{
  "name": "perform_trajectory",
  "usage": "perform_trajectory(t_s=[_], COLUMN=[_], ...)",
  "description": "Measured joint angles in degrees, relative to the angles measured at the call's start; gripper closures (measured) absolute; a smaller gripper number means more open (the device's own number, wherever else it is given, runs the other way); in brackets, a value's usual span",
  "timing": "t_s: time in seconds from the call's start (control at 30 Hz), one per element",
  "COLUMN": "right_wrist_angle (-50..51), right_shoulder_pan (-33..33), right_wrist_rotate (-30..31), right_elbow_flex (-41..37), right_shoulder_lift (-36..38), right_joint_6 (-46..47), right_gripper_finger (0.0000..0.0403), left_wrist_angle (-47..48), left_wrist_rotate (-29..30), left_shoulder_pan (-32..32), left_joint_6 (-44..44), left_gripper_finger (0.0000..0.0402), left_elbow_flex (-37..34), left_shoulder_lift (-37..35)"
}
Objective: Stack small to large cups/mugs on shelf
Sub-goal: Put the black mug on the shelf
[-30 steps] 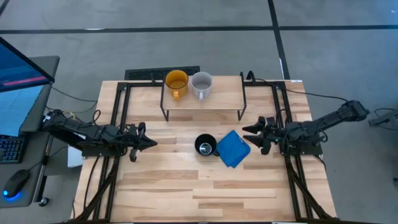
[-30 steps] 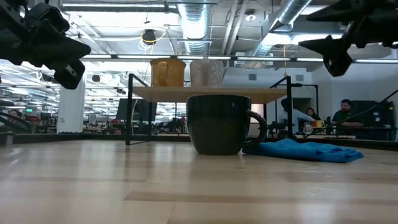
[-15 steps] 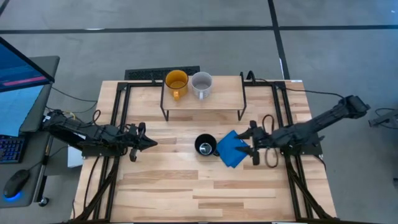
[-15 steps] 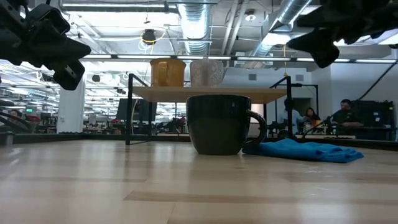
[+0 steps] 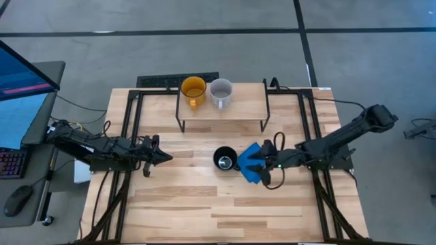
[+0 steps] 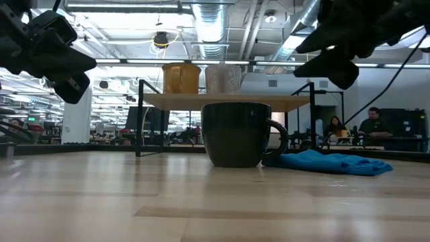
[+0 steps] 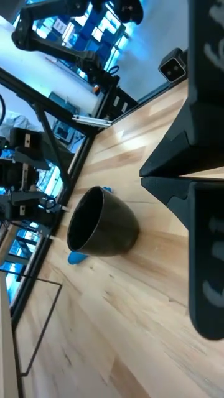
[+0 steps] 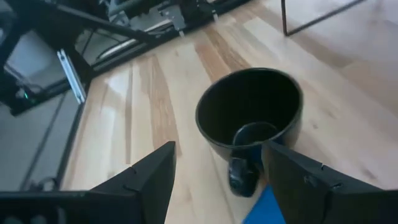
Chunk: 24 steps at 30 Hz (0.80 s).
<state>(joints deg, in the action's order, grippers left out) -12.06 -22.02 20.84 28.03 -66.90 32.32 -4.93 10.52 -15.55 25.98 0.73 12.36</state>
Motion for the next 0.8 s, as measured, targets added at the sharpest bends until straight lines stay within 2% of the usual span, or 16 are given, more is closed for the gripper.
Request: perform_trajectory(t_s=[0.23,0.67,0.8], right_wrist_angle=[-0.72,-0.8,-0.78], right_shoulder_pan=[0.01,0.41,0.41], right_wrist_rotate=[-1.7,-2.78,-2.78], right_elbow_flex=[0.33,0.89,3.8], right_shoulder_lift=[-3.54,-9.88,-12.33], right_joint_6=[11.59,11.15,5.7], right_gripper_finger=[0.0143,0.0143,0.0143], left_wrist_angle=[-0.02,-0.04,0.07], left_wrist_rotate=[0.0,0.0,0.0], left_shoulder_pan=[0.0,0.0,0.0], left_joint_6=[-0.04,0.15,0.15], left_gripper_finger=[0.0401,0.0401,0.0401], left_elbow_flex=[-0.02,-0.02,-0.02], left_shoulder_lift=[0.0,0.0,0.0])
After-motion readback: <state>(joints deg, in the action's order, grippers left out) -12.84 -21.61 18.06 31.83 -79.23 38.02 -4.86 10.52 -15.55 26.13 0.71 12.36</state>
